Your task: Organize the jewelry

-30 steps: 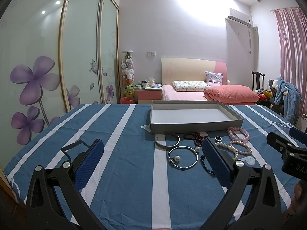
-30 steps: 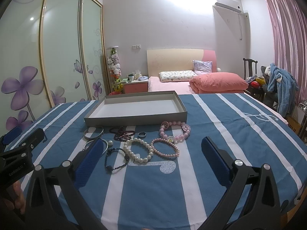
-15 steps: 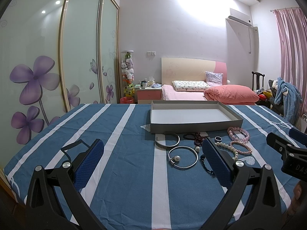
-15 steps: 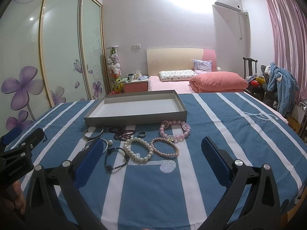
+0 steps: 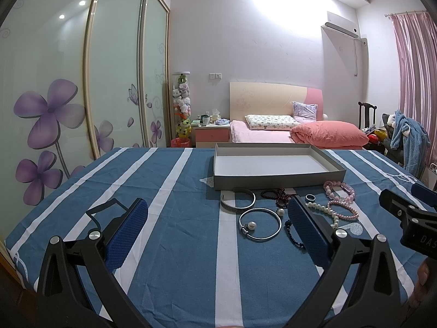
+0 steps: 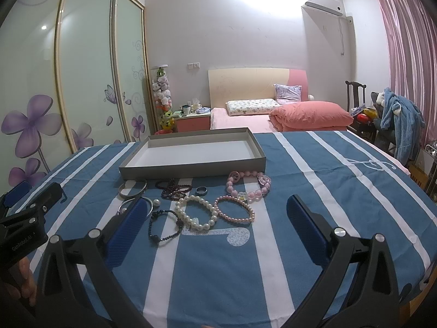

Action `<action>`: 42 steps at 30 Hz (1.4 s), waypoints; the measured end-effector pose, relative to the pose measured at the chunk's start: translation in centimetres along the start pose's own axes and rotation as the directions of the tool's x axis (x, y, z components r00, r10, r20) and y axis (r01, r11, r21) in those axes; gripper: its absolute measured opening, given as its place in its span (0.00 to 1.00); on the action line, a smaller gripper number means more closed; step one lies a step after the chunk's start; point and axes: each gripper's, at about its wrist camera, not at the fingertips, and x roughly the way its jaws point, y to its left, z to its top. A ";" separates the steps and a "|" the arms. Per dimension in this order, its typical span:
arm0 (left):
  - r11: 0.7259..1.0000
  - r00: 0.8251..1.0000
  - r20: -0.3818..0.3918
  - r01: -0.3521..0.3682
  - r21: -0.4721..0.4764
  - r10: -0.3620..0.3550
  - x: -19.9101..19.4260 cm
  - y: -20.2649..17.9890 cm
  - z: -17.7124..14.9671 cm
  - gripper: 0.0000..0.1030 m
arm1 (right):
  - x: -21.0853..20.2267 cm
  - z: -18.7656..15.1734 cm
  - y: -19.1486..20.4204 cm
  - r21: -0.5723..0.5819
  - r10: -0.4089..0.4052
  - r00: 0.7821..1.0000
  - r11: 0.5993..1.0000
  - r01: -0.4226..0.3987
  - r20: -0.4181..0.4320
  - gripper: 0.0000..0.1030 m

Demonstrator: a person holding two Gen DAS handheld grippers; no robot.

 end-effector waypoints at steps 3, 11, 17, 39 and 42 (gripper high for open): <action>1.000 1.000 0.000 0.000 0.000 0.000 0.0 0.0 0.0 0.98 | 0.0 0.0 0.0 0.000 0.001 1.000 1.000 -0.001 -0.001 0.96; 1.000 1.000 0.001 -0.004 -0.001 0.004 -0.1 0.0 0.0 0.98 | 0.0 0.0 0.0 0.002 0.001 1.000 1.000 -0.001 -0.002 0.96; 1.000 1.000 0.000 -0.003 -0.001 0.003 -0.3 0.0 0.0 0.98 | 0.0 0.0 0.0 0.001 0.001 1.000 1.000 -0.001 -0.002 0.96; 1.000 0.993 -0.122 0.013 0.017 -0.010 2.7 0.6 -0.2 0.98 | 2.8 0.6 -1.6 0.029 -0.001 0.994 1.000 0.004 -0.109 0.96; 0.999 0.979 -0.199 0.050 0.008 -0.047 4.1 0.9 -0.2 0.98 | 4.5 1.0 -2.4 0.034 -0.001 0.984 0.999 0.007 -0.175 0.95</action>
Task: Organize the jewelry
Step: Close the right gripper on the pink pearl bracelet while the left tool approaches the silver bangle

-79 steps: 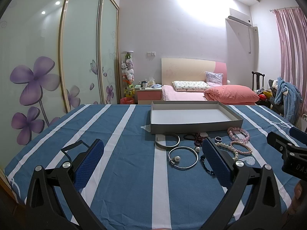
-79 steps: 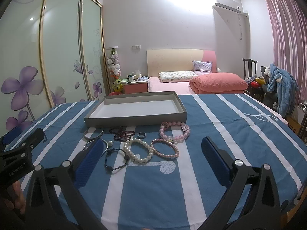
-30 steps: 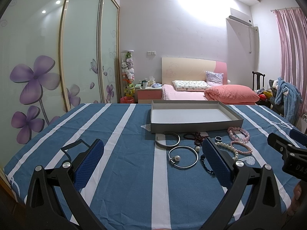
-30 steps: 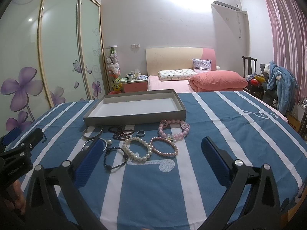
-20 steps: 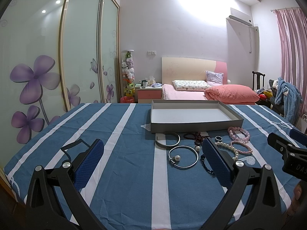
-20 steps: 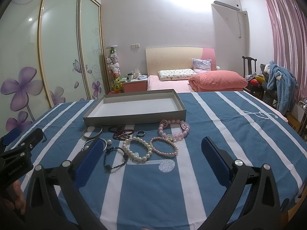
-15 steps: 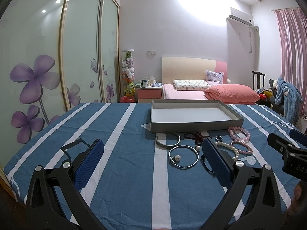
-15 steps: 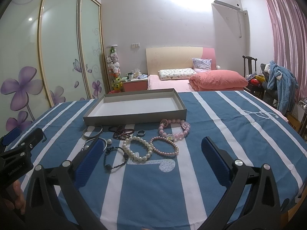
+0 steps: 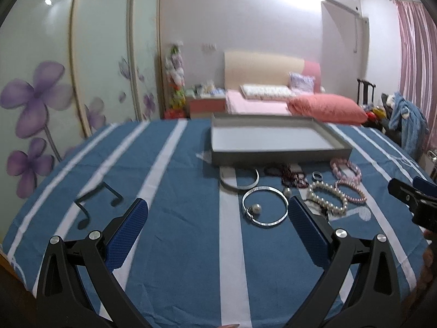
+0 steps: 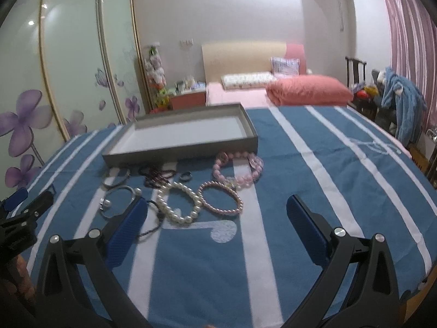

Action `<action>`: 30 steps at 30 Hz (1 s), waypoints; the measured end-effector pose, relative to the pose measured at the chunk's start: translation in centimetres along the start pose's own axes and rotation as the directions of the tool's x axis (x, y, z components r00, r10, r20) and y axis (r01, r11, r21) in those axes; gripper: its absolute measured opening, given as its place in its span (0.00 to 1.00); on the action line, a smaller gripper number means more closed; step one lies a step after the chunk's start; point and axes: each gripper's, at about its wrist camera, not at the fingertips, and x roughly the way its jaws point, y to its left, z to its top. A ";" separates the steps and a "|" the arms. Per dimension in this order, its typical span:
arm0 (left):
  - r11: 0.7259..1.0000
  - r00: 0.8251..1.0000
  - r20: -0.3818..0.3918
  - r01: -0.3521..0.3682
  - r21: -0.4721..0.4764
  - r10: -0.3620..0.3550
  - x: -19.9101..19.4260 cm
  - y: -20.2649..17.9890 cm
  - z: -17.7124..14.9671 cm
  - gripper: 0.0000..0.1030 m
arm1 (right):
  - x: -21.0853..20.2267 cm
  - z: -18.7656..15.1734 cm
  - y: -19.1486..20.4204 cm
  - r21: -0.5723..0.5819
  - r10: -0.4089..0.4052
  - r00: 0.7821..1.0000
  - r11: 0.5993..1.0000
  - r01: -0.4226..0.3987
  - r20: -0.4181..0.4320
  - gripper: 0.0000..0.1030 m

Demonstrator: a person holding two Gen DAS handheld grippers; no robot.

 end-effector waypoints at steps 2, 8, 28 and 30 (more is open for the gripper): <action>0.999 0.998 -0.060 0.035 0.001 -0.035 1.0 0.1 0.2 0.98 | 1.5 0.3 -0.3 -0.017 -0.012 0.998 1.000 0.011 -0.059 0.88; 0.995 0.979 -0.182 0.095 0.010 -0.092 3.6 -0.1 0.1 0.98 | 5.8 0.6 -1.0 -0.041 -0.008 0.982 0.999 0.000 -0.190 0.59; 0.992 0.937 -0.334 0.120 0.030 -0.103 9.5 -2.3 0.7 0.70 | 9.1 -0.3 -1.7 -0.080 -0.048 0.959 0.996 0.027 -0.278 0.07; 0.993 0.933 -0.347 0.113 0.023 -0.099 10.1 -2.3 0.9 0.66 | 9.1 -0.3 -1.7 -0.079 -0.047 0.959 0.997 0.026 -0.278 0.07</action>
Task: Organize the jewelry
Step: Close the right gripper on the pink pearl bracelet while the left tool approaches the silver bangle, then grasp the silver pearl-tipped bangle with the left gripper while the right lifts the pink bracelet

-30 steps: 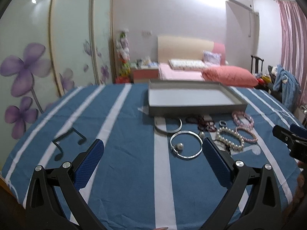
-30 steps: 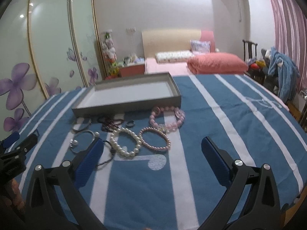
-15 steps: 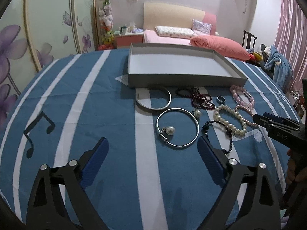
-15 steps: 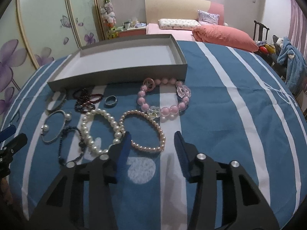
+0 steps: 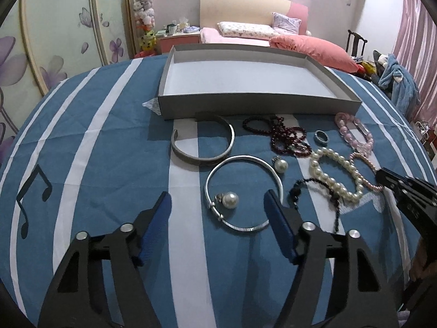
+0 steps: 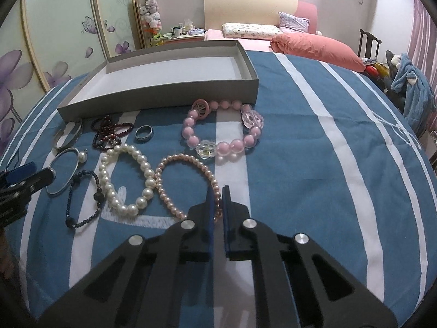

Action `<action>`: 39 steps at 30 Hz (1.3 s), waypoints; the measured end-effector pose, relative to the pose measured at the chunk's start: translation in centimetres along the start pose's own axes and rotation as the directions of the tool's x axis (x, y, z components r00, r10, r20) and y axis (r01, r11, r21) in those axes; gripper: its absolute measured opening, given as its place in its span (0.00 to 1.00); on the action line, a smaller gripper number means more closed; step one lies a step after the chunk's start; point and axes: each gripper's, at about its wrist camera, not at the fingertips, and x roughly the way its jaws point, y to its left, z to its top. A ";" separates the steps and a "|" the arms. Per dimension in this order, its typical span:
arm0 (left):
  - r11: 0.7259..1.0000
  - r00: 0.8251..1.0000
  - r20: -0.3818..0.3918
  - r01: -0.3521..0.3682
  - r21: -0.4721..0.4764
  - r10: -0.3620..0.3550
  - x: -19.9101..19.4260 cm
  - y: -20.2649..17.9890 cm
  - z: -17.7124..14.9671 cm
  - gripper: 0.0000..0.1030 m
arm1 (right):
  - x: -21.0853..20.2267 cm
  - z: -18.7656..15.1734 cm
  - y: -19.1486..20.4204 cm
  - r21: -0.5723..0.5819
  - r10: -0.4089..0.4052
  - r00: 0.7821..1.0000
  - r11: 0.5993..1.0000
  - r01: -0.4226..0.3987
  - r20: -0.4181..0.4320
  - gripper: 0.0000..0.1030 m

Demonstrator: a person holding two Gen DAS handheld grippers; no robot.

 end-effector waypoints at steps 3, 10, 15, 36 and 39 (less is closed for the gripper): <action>1.000 1.000 -0.001 0.006 -0.008 -0.006 0.2 0.0 0.3 0.67 | -0.1 0.0 0.0 0.006 0.007 1.000 1.000 -0.007 0.000 0.07; 0.999 1.000 -0.010 -0.006 0.042 0.006 0.8 -1.0 0.4 0.78 | 0.1 0.3 -0.2 0.010 0.018 1.000 1.000 -0.018 0.000 0.07; 0.999 1.000 -0.022 -0.008 0.035 0.009 1.5 -0.9 0.7 0.81 | 0.2 0.4 -0.3 0.014 0.026 1.000 1.000 -0.026 0.000 0.07; 0.998 0.999 -0.022 -0.034 0.051 0.035 1.6 -0.8 0.4 0.80 | 0.3 0.3 -0.4 0.017 0.029 1.000 0.999 -0.029 0.001 0.07; 0.998 0.999 -0.019 -0.032 0.048 0.033 1.4 -0.7 0.4 0.73 | 0.4 0.3 -0.4 0.019 0.031 1.000 0.999 -0.031 0.001 0.07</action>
